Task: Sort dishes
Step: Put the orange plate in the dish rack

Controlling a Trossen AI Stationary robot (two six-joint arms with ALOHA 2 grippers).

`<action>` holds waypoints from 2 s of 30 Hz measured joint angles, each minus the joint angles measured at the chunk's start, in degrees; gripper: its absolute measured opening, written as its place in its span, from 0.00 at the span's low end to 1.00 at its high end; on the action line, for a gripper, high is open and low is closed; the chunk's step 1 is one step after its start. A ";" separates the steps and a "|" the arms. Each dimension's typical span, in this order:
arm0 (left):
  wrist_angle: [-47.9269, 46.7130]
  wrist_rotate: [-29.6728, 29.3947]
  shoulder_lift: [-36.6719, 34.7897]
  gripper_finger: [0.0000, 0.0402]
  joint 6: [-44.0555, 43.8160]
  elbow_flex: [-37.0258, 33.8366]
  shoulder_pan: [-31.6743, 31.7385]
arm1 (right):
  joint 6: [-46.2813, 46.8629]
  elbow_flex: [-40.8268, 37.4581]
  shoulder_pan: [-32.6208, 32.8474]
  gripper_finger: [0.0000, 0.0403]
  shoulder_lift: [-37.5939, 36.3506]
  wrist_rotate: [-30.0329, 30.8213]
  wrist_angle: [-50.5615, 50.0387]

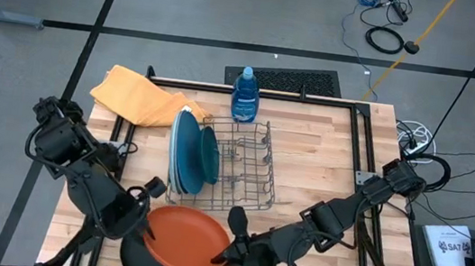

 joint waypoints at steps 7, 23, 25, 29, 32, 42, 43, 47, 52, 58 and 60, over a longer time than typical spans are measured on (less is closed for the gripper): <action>4.50 -7.15 0.11 0.45 1.47 0.00 -0.92 | 1.71 0.10 -0.05 0.02 0.03 2.89 -3.61; 4.55 -41.63 -2.92 0.51 9.44 3.04 -8.86 | 24.87 -0.07 -1.96 0.02 0.28 27.54 -17.33; 4.39 -45.46 -3.19 0.51 8.57 3.04 -9.77 | 30.97 -0.07 -2.57 0.02 0.25 33.51 -18.59; 3.59 -50.70 -3.07 0.51 3.03 2.98 -11.39 | 41.95 -0.08 -3.99 0.02 0.23 41.68 -21.51; 2.71 -51.07 -3.06 0.51 -0.80 2.13 -11.90 | 45.71 -1.45 -5.13 0.02 0.15 42.58 -18.28; -4.34 -53.99 -2.99 0.51 -7.54 0.57 -14.94 | 51.41 -15.36 -10.03 0.02 0.21 39.13 3.07; -4.89 -54.04 -2.99 0.51 -8.51 0.57 -15.34 | 52.92 -16.84 -10.64 0.02 0.21 39.13 4.15; -7.38 -54.28 -2.99 0.51 -11.75 0.57 -17.25 | 55.66 -22.72 -12.87 0.02 0.23 35.77 15.37; -10.81 -56.22 -2.99 0.51 -16.47 0.57 -19.75 | 60.55 -28.39 -14.68 0.02 0.23 35.94 20.20; -14.00 -58.50 -2.16 0.51 -20.22 0.57 -22.10 | 63.83 -31.96 -15.65 0.02 0.23 36.22 25.38; -14.82 -59.46 -1.97 0.51 -20.68 0.57 -22.60 | 64.09 -32.02 -15.76 0.02 0.40 36.35 26.22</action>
